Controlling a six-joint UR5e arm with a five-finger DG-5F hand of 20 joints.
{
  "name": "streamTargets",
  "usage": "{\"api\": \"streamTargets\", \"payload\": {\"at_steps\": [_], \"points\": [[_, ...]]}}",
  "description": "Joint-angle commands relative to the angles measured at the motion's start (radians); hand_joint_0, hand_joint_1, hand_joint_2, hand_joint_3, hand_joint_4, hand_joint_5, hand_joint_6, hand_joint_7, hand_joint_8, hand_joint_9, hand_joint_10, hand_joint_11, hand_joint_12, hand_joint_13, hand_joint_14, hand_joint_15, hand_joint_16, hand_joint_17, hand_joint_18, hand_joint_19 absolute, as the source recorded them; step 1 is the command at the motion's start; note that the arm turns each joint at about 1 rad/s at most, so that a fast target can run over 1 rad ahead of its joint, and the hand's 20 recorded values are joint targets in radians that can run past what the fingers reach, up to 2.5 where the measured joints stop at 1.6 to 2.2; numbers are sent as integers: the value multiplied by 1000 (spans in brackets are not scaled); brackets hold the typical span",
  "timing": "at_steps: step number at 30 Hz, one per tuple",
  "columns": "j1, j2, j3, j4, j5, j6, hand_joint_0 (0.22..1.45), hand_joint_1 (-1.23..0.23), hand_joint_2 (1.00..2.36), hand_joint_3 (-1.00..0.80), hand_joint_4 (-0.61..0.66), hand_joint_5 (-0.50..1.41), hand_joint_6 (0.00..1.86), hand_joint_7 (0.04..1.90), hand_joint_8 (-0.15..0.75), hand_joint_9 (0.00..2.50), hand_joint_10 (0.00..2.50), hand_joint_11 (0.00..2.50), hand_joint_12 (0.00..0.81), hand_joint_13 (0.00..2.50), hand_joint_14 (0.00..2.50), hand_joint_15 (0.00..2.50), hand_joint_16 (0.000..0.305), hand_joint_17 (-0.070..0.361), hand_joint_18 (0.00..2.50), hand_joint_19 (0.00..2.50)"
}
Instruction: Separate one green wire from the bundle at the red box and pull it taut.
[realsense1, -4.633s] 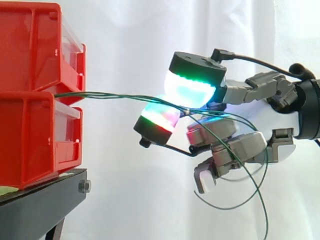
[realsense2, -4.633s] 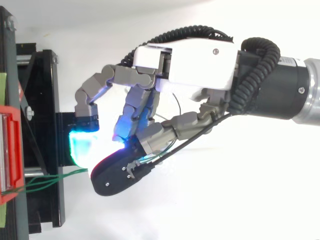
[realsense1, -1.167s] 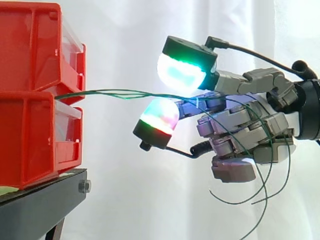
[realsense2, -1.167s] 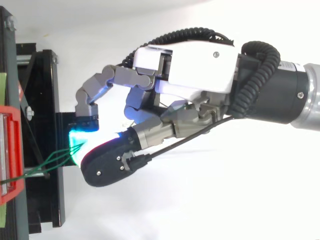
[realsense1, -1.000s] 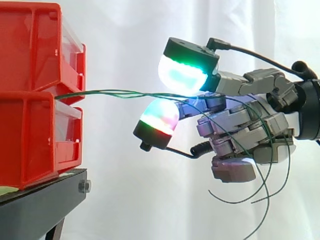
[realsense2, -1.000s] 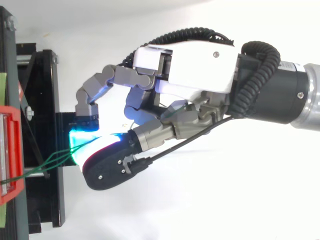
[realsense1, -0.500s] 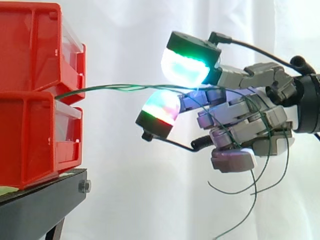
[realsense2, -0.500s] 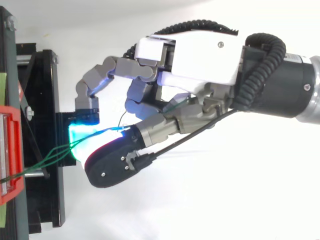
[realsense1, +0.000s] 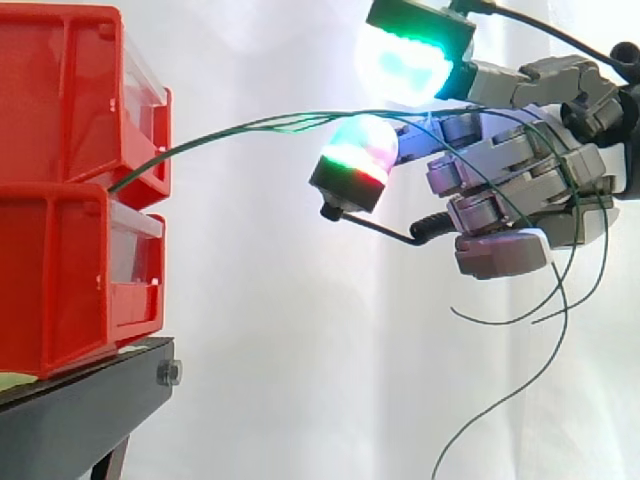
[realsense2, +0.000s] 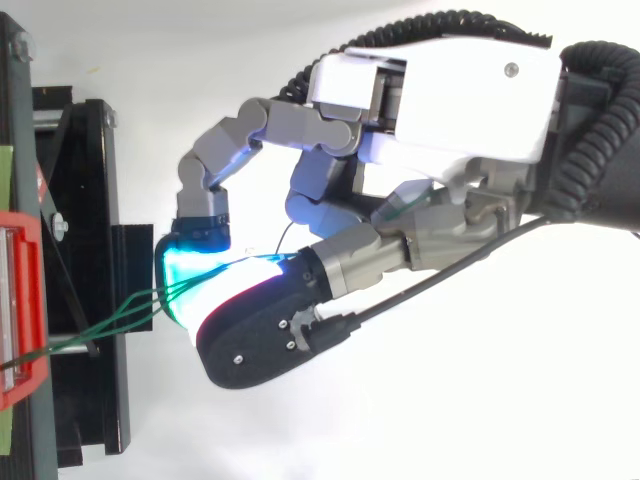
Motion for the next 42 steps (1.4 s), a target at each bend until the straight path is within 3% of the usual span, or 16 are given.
{"api": "streamTargets", "payload": {"at_steps": [1, 5, 7, 9, 13, 16, 17, 18, 19, 20, 21, 24, 29, 33, 37, 42], "points": [[1, 0, 1, 4, 1, 1, 592, -562, 1000, -500, 140, -205, 918, 893, 271, 1366, 1746, 1289, 329, 1599, 2500, 462, 56, 126, 1384, 932], [3, 0, 1, 5, 1, -2, 605, -449, 1004, -463, 125, -200, 912, 925, 276, 1398, 1691, 1337, 328, 1585, 2500, 486, 56, 126, 1378, 945], [1, 0, -1, 5, 1, -3, 606, -470, 1010, -398, 121, -200, 916, 944, 279, 1384, 1662, 1356, 330, 1589, 2324, 595, 57, 129, 1337, 949], [0, 0, 1, 5, 1, -3, 607, -509, 1014, -351, 120, -201, 919, 959, 273, 1370, 1627, 1358, 333, 1612, 1929, 748, 59, 132, 1304, 944], [-3, 0, -1, 11, 1, -3, 611, -593, 1019, -277, 118, -205, 926, 949, 268, 1336, 1609, 1352, 327, 1609, 1752, 823, 58, 131, 1278, 942], [-5, 0, -1, 14, 1, -3, 611, -625, 1021, -239, 118, -207, 930, 945, 269, 1308, 1543, 1345, 332, 1613, 1459, 950, 59, 132, 1249, 932], [-5, 0, -1, 14, 1, -3, 616, -640, 1021, -229, 109, -208, 932, 943, 269, 1301, 1488, 1373, 329, 1623, 1096, 1110, 59, 132, 1224, 936], [-5, 0, -1, 14, 1, -3, 616, -641, 1022, -227, 106, -208, 933, 942, 267, 1299, 1474, 1372, 333, 1622, 1022, 1161, 59, 132, 1217, 927], [-5, 0, 1, 14, 1, -3, 618, -649, 1022, -219, 105, -210, 935, 936, 267, 1295, 1376, 1410, 340, 1608, 625, 1328, 58, 131, 1184, 932], [-7, 0, -1, 14, 1, -3, 623, -662, 1022, -214, 96, -210, 937, 934, 269, 1282, 1210, 1432, 344, 1609, 163, 1531, 58, 131, 1153, 915], [-7, 0, -1, 14, 1, -3, 627, -678, 1022, -214, 92, -211, 938, 923, 262, 1282, 991, 1484, 354, 1570, 2, 1548, 58, 131, 1135, 908], [-7, 0, -1, 14, 1, -3, 641, -727, 1021, -239, 94, -212, 940, 914, 259, 1282, 456, 1608, 387, 1319, 21, 1286, 56, 127, 1051, 879], [-7, 0, -1, 14, 1, -3, 664, -773, 1015, -334, 98, -208, 938, 888, 270, 1315, 29, 1695, 407, 1116, 26, 1062, 55, 125, 940, 815], [-7, -1, -1, 14, 1, -3, 667, -778, 1003, -468, 119, -201, 929, 907, 273, 1313, 4, 1657, 406, 1094, 26, 1026, 55, 123, 921, 811], [-7, 0, -1, 14, 1, -3, 565, -637, 1000, -500, 129, -191, 922, 926, 283, 1344, 7, 1605, 408, 1116, 26, 1027, 56, 126, 931, 813], [-5, -1, -1, 17, 1, -3, 547, -474, 1000, -500, 129, -184, 912, 941, 284, 1377, 6, 1572, 409, 1150, 25, 1019, 57, 128, 943, 821]]}}
